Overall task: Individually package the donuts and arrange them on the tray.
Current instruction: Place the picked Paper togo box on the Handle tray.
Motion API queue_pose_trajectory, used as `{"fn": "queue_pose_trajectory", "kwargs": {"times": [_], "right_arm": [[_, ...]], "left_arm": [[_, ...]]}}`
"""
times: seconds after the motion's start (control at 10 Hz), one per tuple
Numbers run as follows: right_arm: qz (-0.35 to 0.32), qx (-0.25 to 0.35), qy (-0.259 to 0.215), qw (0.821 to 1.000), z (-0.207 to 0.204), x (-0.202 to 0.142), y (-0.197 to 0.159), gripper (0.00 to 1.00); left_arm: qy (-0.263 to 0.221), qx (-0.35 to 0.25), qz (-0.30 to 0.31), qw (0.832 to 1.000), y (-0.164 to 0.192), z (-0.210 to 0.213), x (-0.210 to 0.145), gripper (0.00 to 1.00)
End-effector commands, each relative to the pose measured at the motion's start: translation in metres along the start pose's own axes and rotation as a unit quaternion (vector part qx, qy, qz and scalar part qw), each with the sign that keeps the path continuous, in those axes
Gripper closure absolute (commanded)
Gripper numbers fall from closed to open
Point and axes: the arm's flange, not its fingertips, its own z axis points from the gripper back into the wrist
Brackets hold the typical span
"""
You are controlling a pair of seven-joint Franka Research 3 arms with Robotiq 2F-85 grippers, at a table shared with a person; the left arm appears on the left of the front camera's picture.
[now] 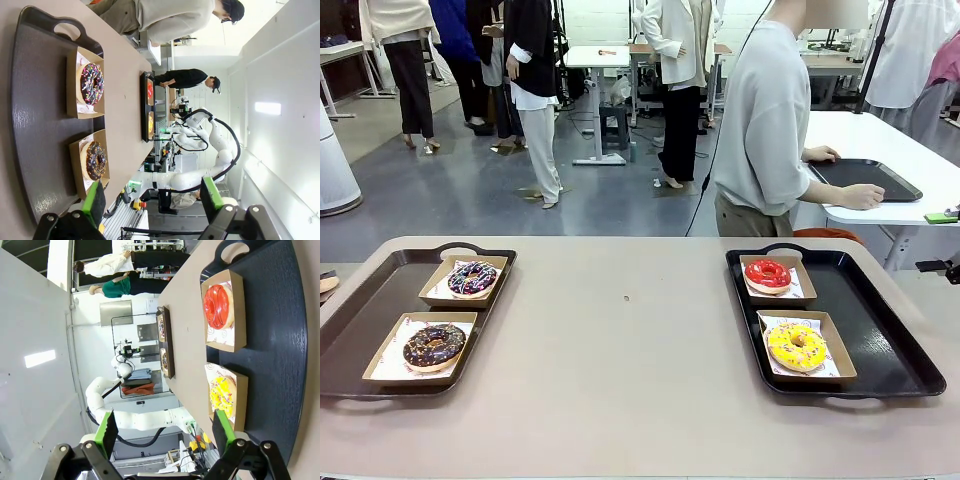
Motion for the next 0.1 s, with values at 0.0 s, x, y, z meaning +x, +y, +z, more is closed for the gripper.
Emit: {"fn": "queue_pose_trajectory", "kwargs": {"times": [0.0], "right_arm": [[-0.003,0.003,-0.001,1.0,-0.003,-0.0057,0.0028,0.0]], "left_arm": [[-0.002,-0.001,-0.002,1.0,-0.0023,0.0003,-0.0014,0.0]]}}
